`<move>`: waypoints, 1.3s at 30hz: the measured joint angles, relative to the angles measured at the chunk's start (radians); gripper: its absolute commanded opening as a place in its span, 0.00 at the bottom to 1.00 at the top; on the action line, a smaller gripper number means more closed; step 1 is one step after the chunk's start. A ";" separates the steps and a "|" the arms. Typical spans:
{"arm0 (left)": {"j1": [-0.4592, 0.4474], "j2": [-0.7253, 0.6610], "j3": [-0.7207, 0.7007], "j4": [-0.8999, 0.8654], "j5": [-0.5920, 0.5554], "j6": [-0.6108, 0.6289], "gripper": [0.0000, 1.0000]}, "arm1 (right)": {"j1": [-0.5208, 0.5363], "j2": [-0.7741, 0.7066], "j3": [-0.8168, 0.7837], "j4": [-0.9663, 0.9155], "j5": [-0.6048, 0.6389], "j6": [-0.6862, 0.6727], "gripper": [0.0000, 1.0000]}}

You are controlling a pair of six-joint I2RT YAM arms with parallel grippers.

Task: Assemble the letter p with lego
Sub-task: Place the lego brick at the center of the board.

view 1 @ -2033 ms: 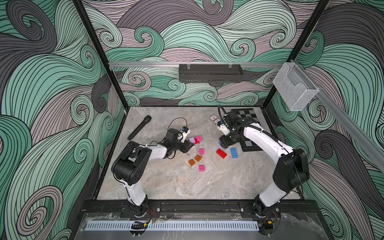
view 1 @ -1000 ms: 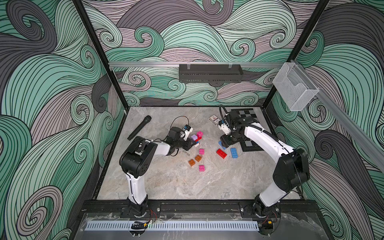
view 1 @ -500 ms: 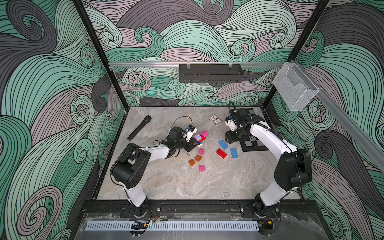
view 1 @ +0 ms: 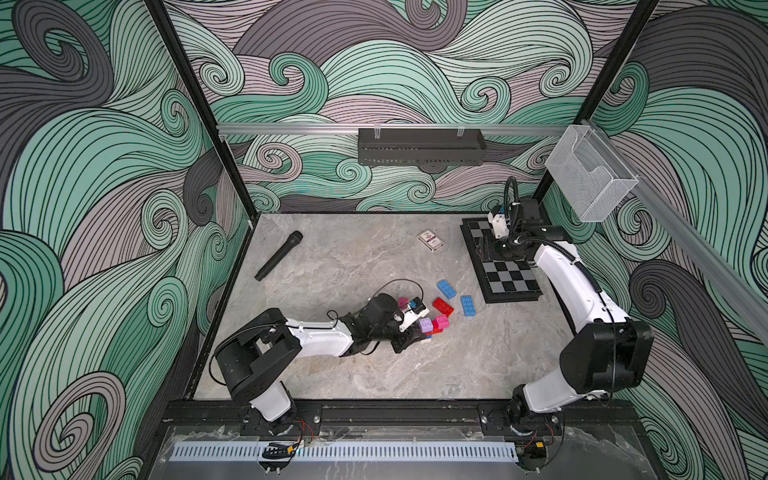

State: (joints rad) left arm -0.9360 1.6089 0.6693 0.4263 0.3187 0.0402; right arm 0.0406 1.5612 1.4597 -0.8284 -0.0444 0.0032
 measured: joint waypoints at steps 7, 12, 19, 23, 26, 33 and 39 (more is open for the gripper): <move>-0.066 0.080 -0.006 0.089 -0.086 -0.018 0.10 | 0.000 0.000 -0.028 0.032 -0.011 0.003 0.64; -0.069 0.119 0.004 0.087 -0.126 0.004 0.12 | 0.000 0.000 -0.051 0.044 -0.013 0.005 0.64; -0.070 0.168 0.080 0.051 -0.152 0.026 0.12 | 0.000 0.000 -0.061 0.060 -0.012 0.004 0.64; -0.071 0.168 0.099 0.013 -0.162 0.043 0.13 | 0.000 -0.006 -0.069 0.065 -0.011 0.003 0.64; -0.075 0.167 0.103 0.001 -0.174 0.056 0.17 | 0.000 -0.014 -0.076 0.069 -0.012 0.001 0.64; -0.078 0.171 0.147 -0.069 -0.181 0.063 0.35 | 0.000 -0.040 -0.082 0.072 -0.012 -0.001 0.64; -0.081 0.174 0.166 -0.117 -0.185 0.062 0.42 | 0.000 -0.066 -0.096 0.078 -0.011 -0.005 0.64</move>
State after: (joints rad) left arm -1.0172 1.7828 0.8356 0.3088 0.1341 0.1024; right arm 0.0406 1.4956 1.3636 -0.7506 -0.0559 -0.0017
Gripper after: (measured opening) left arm 0.409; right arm 0.642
